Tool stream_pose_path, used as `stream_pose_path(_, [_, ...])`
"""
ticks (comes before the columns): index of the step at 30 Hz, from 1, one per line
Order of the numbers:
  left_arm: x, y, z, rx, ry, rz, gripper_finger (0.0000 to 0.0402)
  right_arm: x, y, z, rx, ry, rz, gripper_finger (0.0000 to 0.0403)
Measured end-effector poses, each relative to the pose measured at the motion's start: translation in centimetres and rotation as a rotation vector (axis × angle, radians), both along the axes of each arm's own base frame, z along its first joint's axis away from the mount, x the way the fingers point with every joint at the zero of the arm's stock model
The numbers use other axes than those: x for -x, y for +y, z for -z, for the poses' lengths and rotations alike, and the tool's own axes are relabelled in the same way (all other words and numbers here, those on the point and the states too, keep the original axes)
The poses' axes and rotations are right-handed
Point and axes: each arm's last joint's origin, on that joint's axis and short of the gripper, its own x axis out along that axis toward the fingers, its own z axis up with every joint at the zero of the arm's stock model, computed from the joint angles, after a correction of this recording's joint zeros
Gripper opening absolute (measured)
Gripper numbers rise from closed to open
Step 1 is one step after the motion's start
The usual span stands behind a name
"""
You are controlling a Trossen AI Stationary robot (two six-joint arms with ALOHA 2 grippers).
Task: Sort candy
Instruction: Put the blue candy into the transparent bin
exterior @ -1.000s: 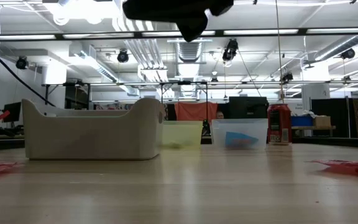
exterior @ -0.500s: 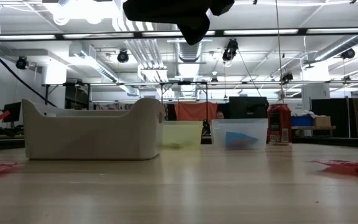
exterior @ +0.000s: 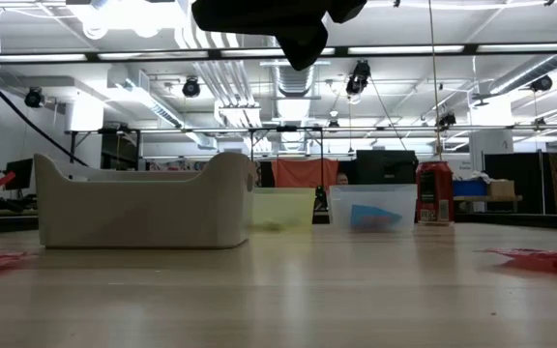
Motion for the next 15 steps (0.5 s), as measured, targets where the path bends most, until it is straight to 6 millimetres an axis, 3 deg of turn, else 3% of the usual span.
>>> stream_pose_path(5, [0.24,0.36,0.85,0.018,-0.008,-0.002,0.0178,0.00,0.00,0.00,0.000,0.000,0.000,0.0009])
stream_pose_path(13, [0.32,0.50,0.62,0.011,-0.013,0.018,0.0022,0.00,-0.02,0.01,0.000,0.000,0.001,0.0009])
stream_pose_path(15, [0.34,0.51,0.53,0.014,-0.014,0.019,0.0008,0.00,-0.02,0.01,0.000,0.000,0.001,0.0009])
